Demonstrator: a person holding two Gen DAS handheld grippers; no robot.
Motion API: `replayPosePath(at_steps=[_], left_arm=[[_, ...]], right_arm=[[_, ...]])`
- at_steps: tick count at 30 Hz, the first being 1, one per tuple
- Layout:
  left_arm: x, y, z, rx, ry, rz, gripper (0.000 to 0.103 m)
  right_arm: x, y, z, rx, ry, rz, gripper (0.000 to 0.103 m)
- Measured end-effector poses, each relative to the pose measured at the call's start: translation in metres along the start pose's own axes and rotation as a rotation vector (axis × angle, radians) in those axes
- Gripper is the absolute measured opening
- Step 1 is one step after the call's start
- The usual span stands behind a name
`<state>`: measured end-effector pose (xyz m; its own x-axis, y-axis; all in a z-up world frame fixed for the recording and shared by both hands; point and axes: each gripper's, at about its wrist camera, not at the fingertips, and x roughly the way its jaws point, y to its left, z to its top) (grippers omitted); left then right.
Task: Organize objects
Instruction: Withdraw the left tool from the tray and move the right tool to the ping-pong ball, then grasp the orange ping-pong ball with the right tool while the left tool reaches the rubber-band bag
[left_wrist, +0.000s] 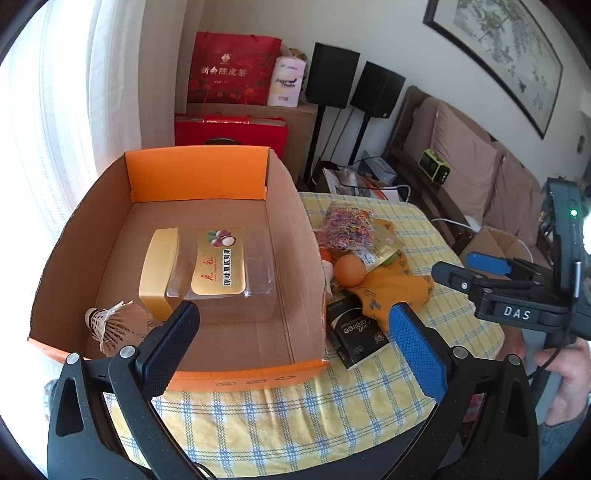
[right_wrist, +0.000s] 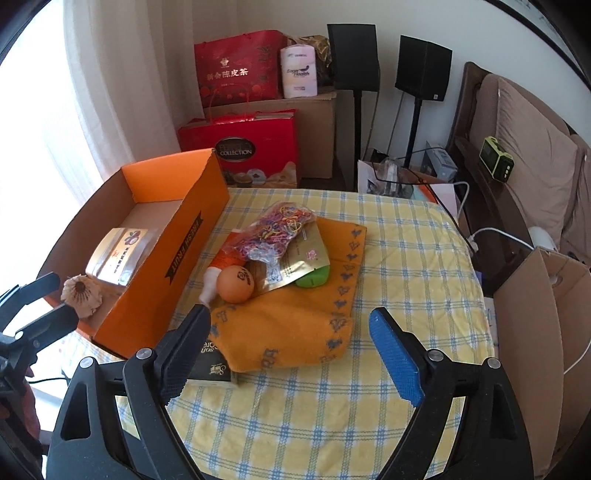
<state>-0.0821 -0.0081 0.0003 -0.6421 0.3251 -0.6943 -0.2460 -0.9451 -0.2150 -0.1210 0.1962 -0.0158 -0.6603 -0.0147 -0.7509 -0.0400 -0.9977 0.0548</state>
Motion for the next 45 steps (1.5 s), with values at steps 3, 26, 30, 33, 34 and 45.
replayPosePath(at_steps=[3, 26, 30, 33, 34, 45], left_arm=[[0.0, -0.008, -0.003, 0.008, 0.005, -0.004, 0.103], [-0.006, -0.01, -0.019, 0.023, 0.007, -0.002, 0.102], [-0.006, -0.014, -0.023, 0.031, 0.017, -0.011, 0.102], [-0.006, -0.018, -0.025, 0.036, 0.021, -0.018, 0.102], [-0.006, -0.019, -0.025, 0.038, 0.022, -0.021, 0.102], [-0.005, -0.018, 0.002, 0.036, 0.019, -0.039, 0.102]], right_arm=[[0.005, 0.001, 0.002, -0.009, 0.004, 0.003, 0.088], [0.098, 0.037, 0.021, -0.039, 0.128, 0.119, 0.053], [0.105, 0.039, 0.019, -0.046, 0.143, 0.117, 0.052], [0.11, 0.04, 0.017, -0.05, 0.154, 0.114, 0.044], [0.111, 0.04, 0.017, -0.053, 0.159, 0.119, 0.039], [0.083, 0.027, 0.012, -0.026, 0.112, 0.145, 0.039]])
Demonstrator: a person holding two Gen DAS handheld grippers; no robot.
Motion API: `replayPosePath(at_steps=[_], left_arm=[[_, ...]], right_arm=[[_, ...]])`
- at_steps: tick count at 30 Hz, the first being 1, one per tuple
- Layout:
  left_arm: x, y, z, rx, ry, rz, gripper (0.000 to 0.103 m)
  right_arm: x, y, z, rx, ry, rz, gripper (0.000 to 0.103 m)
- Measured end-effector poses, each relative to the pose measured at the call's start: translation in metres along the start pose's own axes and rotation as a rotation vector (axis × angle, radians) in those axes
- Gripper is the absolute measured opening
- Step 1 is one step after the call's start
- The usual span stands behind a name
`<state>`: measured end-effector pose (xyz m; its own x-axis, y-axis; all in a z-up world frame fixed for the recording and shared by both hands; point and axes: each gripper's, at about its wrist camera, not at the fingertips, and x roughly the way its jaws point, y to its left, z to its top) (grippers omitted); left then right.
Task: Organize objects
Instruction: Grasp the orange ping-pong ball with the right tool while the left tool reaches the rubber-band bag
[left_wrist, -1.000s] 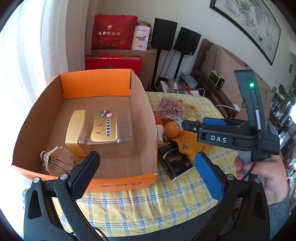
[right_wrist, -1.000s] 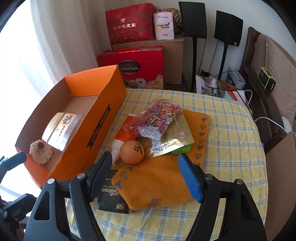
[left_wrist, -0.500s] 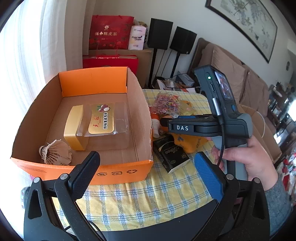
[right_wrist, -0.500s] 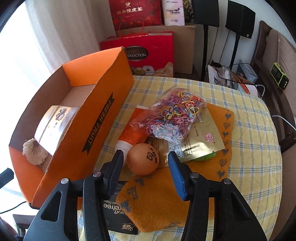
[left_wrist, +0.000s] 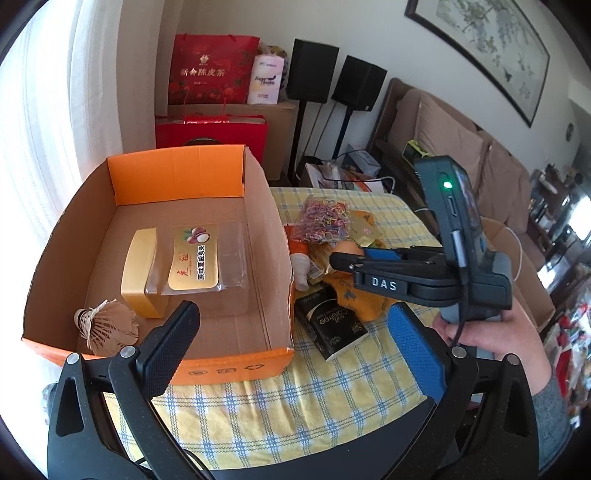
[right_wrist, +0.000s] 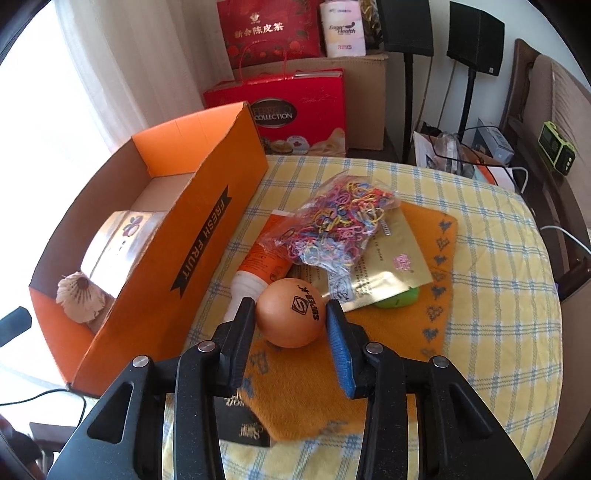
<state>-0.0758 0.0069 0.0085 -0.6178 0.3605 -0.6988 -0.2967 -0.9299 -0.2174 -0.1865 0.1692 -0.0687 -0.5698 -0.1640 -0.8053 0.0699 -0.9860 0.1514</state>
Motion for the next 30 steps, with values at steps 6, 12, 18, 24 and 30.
replayPosePath(at_steps=[6, 12, 18, 24, 30], left_arm=[[0.012, -0.002, 0.022, -0.022, 0.019, -0.046, 0.102], [0.031, -0.014, 0.048, -0.02, 0.051, -0.067, 0.102], [0.061, -0.039, 0.072, 0.012, 0.077, -0.069, 0.102], [0.111, -0.059, 0.09, 0.023, 0.15, -0.052, 0.102], [0.158, -0.069, 0.1, 0.053, 0.211, 0.03, 0.095]], right_arm=[[-0.03, -0.014, -0.006, 0.028, -0.035, 0.0, 0.039], [-0.057, -0.029, -0.013, 0.053, -0.072, 0.0, 0.039], [-0.072, -0.046, -0.021, 0.086, -0.089, -0.008, 0.039], [-0.084, -0.059, -0.029, 0.104, -0.102, -0.018, 0.039], [-0.09, -0.074, -0.037, 0.128, -0.108, -0.019, 0.039]])
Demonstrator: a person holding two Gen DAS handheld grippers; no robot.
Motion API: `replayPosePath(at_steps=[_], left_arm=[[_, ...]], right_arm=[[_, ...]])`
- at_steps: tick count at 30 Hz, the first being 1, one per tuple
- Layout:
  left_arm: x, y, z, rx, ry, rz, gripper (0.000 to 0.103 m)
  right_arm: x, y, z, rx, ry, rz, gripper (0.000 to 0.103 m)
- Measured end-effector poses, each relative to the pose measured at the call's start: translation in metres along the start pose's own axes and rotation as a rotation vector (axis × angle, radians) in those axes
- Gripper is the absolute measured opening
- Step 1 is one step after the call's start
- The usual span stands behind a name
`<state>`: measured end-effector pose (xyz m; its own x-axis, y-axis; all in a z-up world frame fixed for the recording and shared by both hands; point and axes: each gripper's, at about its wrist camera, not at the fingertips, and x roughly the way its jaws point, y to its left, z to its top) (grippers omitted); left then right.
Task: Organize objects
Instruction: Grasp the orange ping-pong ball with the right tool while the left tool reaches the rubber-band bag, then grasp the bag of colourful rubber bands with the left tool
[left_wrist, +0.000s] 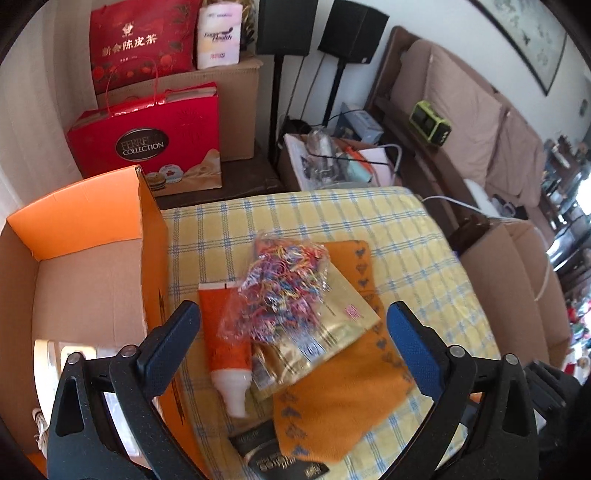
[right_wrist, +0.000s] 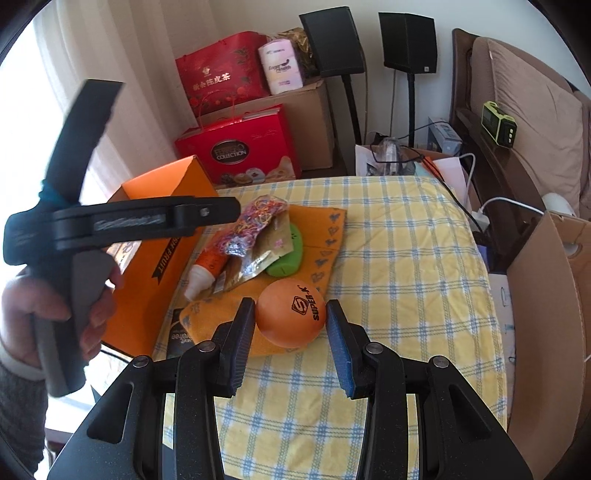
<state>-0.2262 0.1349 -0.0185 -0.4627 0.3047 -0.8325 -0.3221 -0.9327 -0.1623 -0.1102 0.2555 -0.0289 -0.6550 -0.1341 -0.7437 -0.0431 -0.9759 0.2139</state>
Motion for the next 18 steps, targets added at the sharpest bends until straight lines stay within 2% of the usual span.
replayPosePath(at_steps=[4, 7, 9, 14, 16, 18], left_arm=[[0.017, -0.005, 0.005, 0.019, 0.019, 0.028, 0.092], [0.027, -0.007, 0.008, 0.031, 0.036, 0.043, 0.084], [0.035, -0.008, 0.008, 0.037, 0.056, 0.055, 0.074], [0.048, -0.01, 0.008, 0.053, 0.081, 0.075, 0.066], [0.053, -0.011, 0.008, 0.054, 0.096, 0.072, 0.056], [0.057, -0.01, 0.007, 0.05, 0.113, 0.058, 0.041]], right_arm=[[0.0, -0.009, -0.002, 0.015, 0.003, -0.003, 0.039], [0.001, -0.015, -0.003, 0.025, 0.005, -0.002, 0.039], [0.001, -0.017, -0.003, 0.029, 0.005, 0.0, 0.039], [0.003, -0.019, -0.002, 0.032, 0.007, 0.004, 0.039], [0.004, -0.018, -0.002, 0.031, 0.007, 0.005, 0.039], [0.005, -0.018, -0.002, 0.032, 0.009, 0.007, 0.039]])
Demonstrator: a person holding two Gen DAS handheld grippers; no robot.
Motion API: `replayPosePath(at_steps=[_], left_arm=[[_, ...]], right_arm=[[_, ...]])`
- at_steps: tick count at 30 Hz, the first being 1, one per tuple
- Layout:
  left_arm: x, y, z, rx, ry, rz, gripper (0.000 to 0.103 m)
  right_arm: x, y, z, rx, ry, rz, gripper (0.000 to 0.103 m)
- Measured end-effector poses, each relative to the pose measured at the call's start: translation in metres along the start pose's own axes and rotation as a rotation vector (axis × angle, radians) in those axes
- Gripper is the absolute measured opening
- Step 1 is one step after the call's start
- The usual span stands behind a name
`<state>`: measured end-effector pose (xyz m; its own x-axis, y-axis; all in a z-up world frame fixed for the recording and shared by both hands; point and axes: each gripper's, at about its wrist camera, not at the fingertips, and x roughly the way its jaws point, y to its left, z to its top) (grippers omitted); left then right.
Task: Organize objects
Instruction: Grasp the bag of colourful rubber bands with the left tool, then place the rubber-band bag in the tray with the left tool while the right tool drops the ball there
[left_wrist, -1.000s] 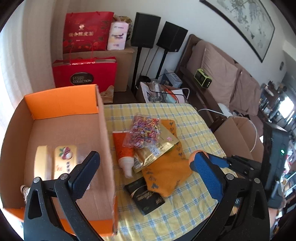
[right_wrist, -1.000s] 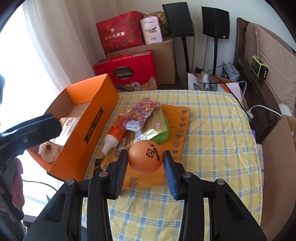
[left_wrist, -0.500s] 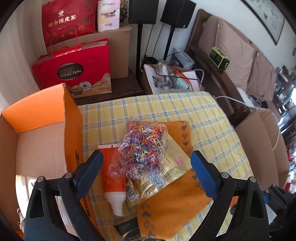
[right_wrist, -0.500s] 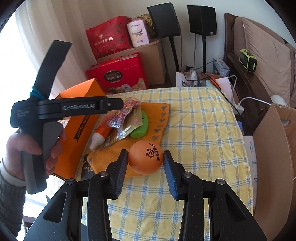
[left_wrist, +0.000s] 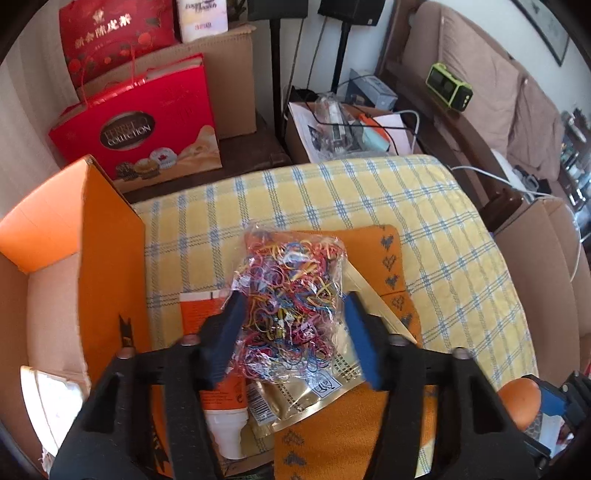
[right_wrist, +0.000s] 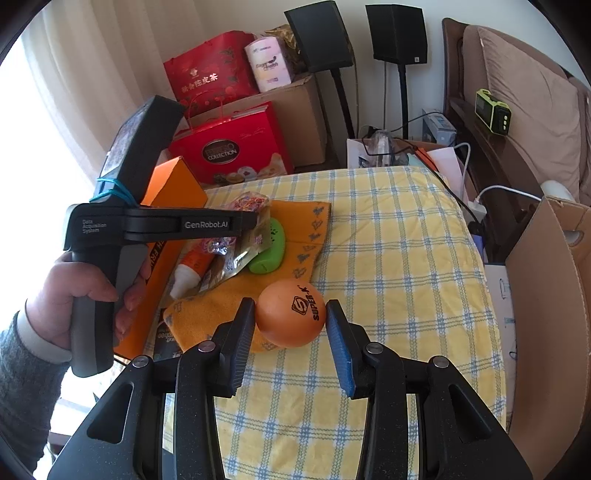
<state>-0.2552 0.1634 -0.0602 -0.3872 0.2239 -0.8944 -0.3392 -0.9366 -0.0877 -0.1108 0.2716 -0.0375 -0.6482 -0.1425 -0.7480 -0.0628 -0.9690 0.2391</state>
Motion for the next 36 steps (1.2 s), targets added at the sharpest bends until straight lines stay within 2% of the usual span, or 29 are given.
replayPosePath(at_steps=[1, 3, 4, 9, 17, 25, 32, 36], left_arm=[[0.001, 0.001, 0.0, -0.004, 0.0, -0.01, 0.038], [0.001, 0.001, -0.001, -0.01, 0.001, -0.017, 0.02], [-0.001, 0.002, -0.001, -0.013, 0.001, -0.019, 0.016], [-0.014, 0.004, -0.004, -0.025, -0.034, -0.047, 0.005], [-0.063, 0.011, -0.013, -0.042, -0.122, -0.129, 0.004], [-0.122, 0.026, -0.029, -0.055, -0.218, -0.201, 0.004], [-0.163, 0.055, -0.051, -0.081, -0.286, -0.218, 0.004], [-0.178, 0.084, -0.067, -0.121, -0.308, -0.199, 0.004]], right_arm=[[0.001, 0.0, 0.0, 0.0, 0.001, 0.0, 0.039], [0.002, 0.001, 0.0, 0.0, 0.002, 0.002, 0.039], [0.002, 0.002, 0.0, 0.0, 0.001, 0.003, 0.039], [0.002, 0.005, 0.001, -0.004, -0.002, 0.003, 0.039], [-0.005, 0.016, 0.005, -0.022, -0.019, 0.009, 0.039], [-0.016, 0.043, 0.011, -0.069, -0.04, 0.041, 0.039], [-0.019, 0.074, 0.015, -0.109, -0.045, 0.08, 0.039], [-0.018, 0.096, 0.015, -0.141, -0.04, 0.101, 0.039]])
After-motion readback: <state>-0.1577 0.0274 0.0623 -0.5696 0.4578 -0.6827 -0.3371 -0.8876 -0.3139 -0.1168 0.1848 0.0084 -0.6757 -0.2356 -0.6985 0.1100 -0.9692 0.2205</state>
